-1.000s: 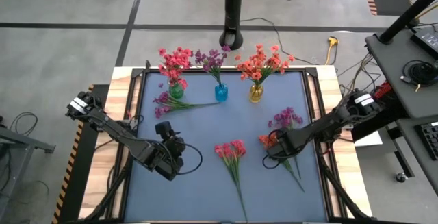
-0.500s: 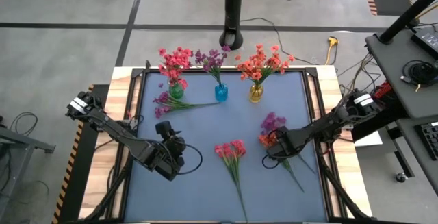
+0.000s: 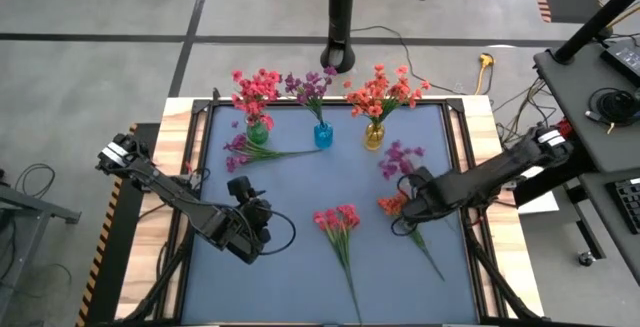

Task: Sort flowers into vase by color
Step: Put the right violet flower into the blue vase, then put the violet flower into the blue vase

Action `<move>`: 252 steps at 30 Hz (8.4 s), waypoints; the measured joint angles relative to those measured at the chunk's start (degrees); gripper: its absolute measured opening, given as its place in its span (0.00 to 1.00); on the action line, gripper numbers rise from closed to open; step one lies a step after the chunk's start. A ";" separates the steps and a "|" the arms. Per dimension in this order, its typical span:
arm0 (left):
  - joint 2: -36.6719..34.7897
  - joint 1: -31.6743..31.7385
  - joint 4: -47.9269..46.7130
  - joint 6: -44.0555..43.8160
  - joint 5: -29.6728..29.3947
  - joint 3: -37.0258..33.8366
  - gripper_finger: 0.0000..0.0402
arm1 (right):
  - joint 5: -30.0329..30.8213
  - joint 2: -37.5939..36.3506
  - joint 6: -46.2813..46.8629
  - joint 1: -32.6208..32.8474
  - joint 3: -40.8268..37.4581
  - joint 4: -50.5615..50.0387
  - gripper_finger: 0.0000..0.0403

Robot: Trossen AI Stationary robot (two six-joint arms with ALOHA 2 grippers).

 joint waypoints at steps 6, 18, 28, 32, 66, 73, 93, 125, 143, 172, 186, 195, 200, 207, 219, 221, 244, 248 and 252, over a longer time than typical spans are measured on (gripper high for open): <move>0.00 0.00 1.76 0.00 -0.04 0.00 0.48 | 11.53 -4.00 -14.23 0.00 6.44 10.15 0.05; 0.00 -0.09 4.06 -0.71 1.45 0.00 0.48 | 24.01 -5.17 -61.81 -1.51 3.97 63.48 0.04; 0.00 -2.00 4.02 -4.99 8.85 0.00 0.48 | 11.37 -1.63 -84.90 -12.98 -7.93 112.74 0.04; 0.00 -3.87 3.85 -8.29 11.93 0.00 0.48 | 9.10 2.11 -86.79 -18.54 -9.27 121.98 0.04; 3.74 -21.34 3.30 -46.43 15.68 0.00 0.48 | 8.53 20.85 -92.08 -34.11 -2.19 132.79 0.04; 4.20 -21.46 3.30 -47.81 15.89 0.00 0.48 | 7.95 21.15 -92.98 -34.74 -2.19 133.24 0.04; 4.20 -21.46 2.36 -48.69 15.68 0.00 0.48 | 7.83 21.77 -90.24 -35.32 -2.19 134.20 0.04; 4.20 -21.46 1.98 -48.67 15.22 0.00 0.48 | 7.94 21.77 -85.48 -35.41 -2.23 129.16 0.08; 4.20 -21.44 1.98 -48.67 15.22 0.00 0.48 | 7.94 21.77 -85.90 -35.41 -2.25 126.57 0.14; 4.22 -21.39 2.01 -49.81 15.18 0.00 0.48 | 8.21 17.56 -85.39 -34.19 -2.25 113.08 0.67; 4.22 -21.05 2.33 -49.98 11.70 -0.02 0.48 | 7.99 7.23 -84.62 -29.96 -2.23 104.67 0.74; 4.22 -18.94 2.43 -45.29 3.07 -0.02 0.48 | 8.01 1.49 -86.93 -25.30 -2.23 100.88 0.74; 4.24 -15.87 2.44 -41.43 2.31 -0.02 0.48 | 8.04 -1.56 -88.01 -21.97 -2.21 97.63 0.73; 4.22 -11.68 2.44 -31.57 1.45 -0.02 0.48 | 12.24 -2.71 -91.04 -17.16 -0.66 94.53 0.73; 2.32 -10.48 -2.79 -9.01 -3.78 10.51 0.48 | 11.96 5.18 -91.72 -13.46 18.26 68.78 0.71; 1.81 -11.32 -7.49 -7.58 -7.22 13.82 0.48 | 11.99 8.16 -92.28 -13.49 21.29 65.69 0.71; -4.74 -19.47 -33.50 -25.08 -25.50 12.43 0.48 | 7.50 34.80 -94.50 -14.03 38.66 65.52 0.71; -8.07 -19.55 -33.57 -26.33 -25.45 9.52 0.48 | 7.49 37.85 -95.19 -14.18 41.93 65.36 0.71; -11.27 -19.51 -33.59 -27.75 -25.46 6.65 0.48 | 7.49 40.98 -96.06 -14.50 45.25 65.44 0.71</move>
